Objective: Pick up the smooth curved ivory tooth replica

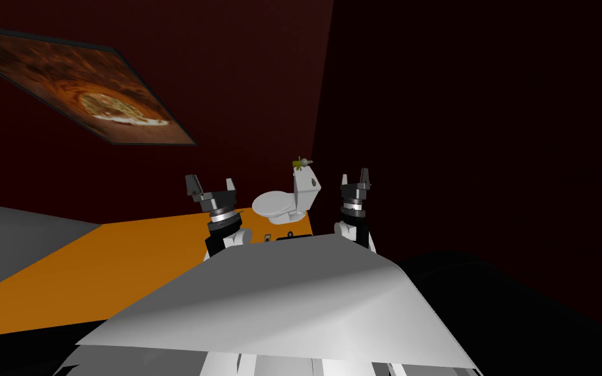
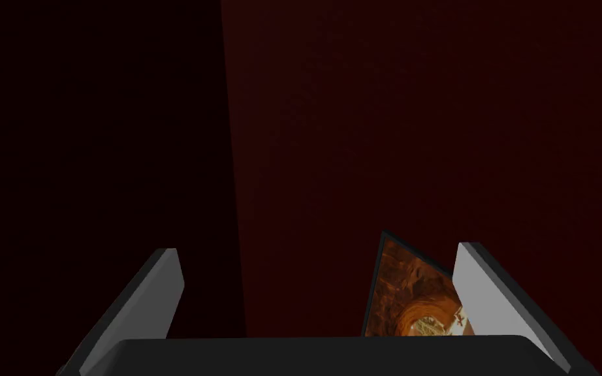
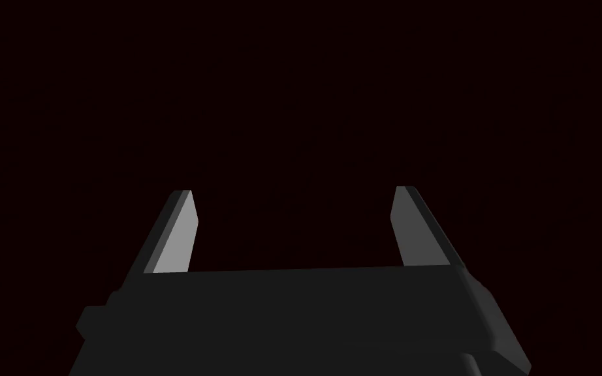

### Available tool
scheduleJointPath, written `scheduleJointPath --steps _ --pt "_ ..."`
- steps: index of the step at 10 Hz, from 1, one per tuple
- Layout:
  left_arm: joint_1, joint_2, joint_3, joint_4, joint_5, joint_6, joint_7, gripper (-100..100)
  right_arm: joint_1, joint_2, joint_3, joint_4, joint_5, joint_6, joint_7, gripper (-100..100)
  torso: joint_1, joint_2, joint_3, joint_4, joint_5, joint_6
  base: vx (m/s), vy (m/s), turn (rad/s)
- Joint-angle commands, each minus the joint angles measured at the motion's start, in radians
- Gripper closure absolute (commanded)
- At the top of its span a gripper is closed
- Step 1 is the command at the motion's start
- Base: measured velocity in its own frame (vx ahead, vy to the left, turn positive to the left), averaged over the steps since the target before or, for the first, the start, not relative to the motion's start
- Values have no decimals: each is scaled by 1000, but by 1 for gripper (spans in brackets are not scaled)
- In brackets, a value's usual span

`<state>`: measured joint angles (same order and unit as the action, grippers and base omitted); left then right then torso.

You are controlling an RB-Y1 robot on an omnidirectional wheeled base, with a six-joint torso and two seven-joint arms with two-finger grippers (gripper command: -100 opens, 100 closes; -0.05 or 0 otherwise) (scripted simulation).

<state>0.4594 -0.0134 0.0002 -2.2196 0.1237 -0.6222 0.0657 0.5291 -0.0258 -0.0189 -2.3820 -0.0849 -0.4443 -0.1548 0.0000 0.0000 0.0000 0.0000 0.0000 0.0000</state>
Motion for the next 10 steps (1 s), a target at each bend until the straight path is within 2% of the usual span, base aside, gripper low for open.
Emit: scheduleJointPath --steps 1,4,5,8,9,10 --pt "0 0 0 0 0 0 0 0 -36 -41 -8 28 -10 26 -18 -100 0 0 0 0 0 0 25 27 22" --pt "0 0 0 0 0 0 0 0 -114 -104 -26 97 -34 91 -63 -100 4 -4 -3 -1 1 0 59 61 28" --pt "0 0 0 0 0 0 0 0 -123 -104 -26 97 -34 91 -63 -100 4 -5 -3 -1 1 0 32 49 12" --pt "0 0 0 0 0 0 0 0 -230 -172 -54 187 -67 191 -131 -100 3 -4 -2 -1 1 0 50 60 25" --pt "0 0 0 0 0 0 0 0 -250 -172 -54 201 -67 192 -131 -100 4 -5 -3 -1 1 0 63 75 40" --pt "0 0 0 0 0 0 0 0 -275 -195 -65 235 -79 232 -158 -100 5 -5 -3 -1 1 0 74 69 27"
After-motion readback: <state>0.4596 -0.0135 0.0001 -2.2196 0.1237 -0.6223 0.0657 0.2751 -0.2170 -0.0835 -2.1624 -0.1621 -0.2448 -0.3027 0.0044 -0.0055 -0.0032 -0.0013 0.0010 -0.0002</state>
